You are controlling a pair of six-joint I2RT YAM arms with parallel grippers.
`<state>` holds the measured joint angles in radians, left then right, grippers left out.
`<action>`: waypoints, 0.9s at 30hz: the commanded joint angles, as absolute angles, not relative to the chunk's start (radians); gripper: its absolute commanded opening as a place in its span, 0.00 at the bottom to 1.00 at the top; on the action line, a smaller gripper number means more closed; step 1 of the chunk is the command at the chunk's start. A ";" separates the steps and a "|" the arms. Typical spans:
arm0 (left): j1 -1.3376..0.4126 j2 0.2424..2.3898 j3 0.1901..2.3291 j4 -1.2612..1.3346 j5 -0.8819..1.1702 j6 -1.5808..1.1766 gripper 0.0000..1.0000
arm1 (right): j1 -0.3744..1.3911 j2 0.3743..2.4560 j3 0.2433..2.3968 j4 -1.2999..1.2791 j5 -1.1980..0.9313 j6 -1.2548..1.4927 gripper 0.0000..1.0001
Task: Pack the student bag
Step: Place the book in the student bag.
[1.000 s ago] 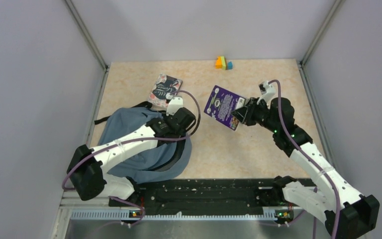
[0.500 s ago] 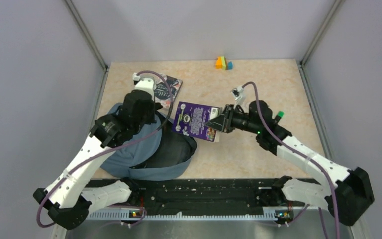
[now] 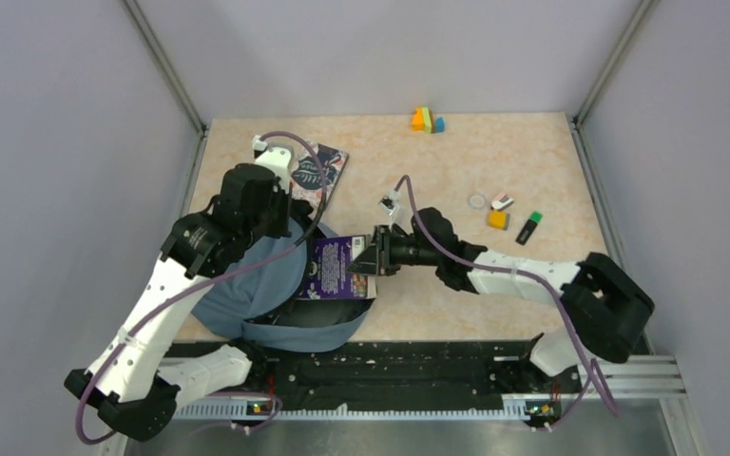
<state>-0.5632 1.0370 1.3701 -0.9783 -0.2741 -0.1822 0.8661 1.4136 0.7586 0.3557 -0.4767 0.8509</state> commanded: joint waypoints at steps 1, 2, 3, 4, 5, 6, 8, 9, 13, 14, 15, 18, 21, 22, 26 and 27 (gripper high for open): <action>-0.549 1.022 1.416 -0.873 -0.229 -0.162 0.00 | 0.908 1.535 0.868 0.612 -0.379 0.897 0.00; -0.546 1.022 1.416 -0.871 -0.218 -0.161 0.00 | 0.923 1.579 0.894 0.629 -0.342 0.888 0.00; -0.542 1.022 1.417 -0.870 -0.211 -0.160 0.00 | 0.931 1.633 0.923 0.653 -0.320 0.890 0.00; -0.539 1.022 1.418 -0.868 -0.206 -0.161 0.00 | 0.936 1.687 0.957 0.684 -0.316 0.910 0.00; -0.537 1.022 1.417 -0.867 -0.202 -0.161 0.00 | 0.939 1.747 0.994 0.709 -0.310 0.931 0.00; -0.532 1.020 1.416 -0.865 -0.200 -0.162 0.00 | 0.946 1.799 1.028 0.703 -0.283 0.940 0.00; -0.524 1.016 1.415 -0.866 -0.194 -0.163 0.00 | 0.968 1.900 1.106 0.677 -0.206 0.950 0.00; -0.519 1.015 1.413 -0.865 -0.191 -0.163 0.00 | 0.976 1.937 1.134 0.663 -0.179 0.958 0.00; -0.501 1.011 1.390 -0.858 -0.175 -0.166 0.00 | 1.014 2.055 1.215 0.623 -0.102 0.996 0.00; -0.496 1.011 1.384 -0.855 -0.167 -0.167 0.00 | 1.023 2.076 1.220 0.619 -0.087 1.005 0.00; -0.492 1.012 1.379 -0.851 -0.160 -0.167 0.00 | 1.027 2.092 1.223 0.623 -0.084 1.015 0.00; -0.474 1.017 1.354 -0.834 -0.127 -0.165 0.00 | 1.035 2.114 1.229 0.599 -0.084 1.008 0.03; -0.457 1.021 1.327 -0.809 -0.110 -0.169 0.00 | 1.041 2.087 1.207 0.575 -0.051 0.961 0.25; -0.452 1.023 1.319 -0.801 -0.105 -0.172 0.00 | 1.043 2.072 1.194 0.566 -0.038 0.947 0.34; -0.437 1.022 1.301 -0.779 -0.088 -0.180 0.00 | 1.044 1.995 1.105 0.615 0.023 0.898 0.60; -0.434 1.020 1.297 -0.775 -0.086 -0.181 0.00 | 1.044 1.977 1.086 0.640 0.026 0.881 0.64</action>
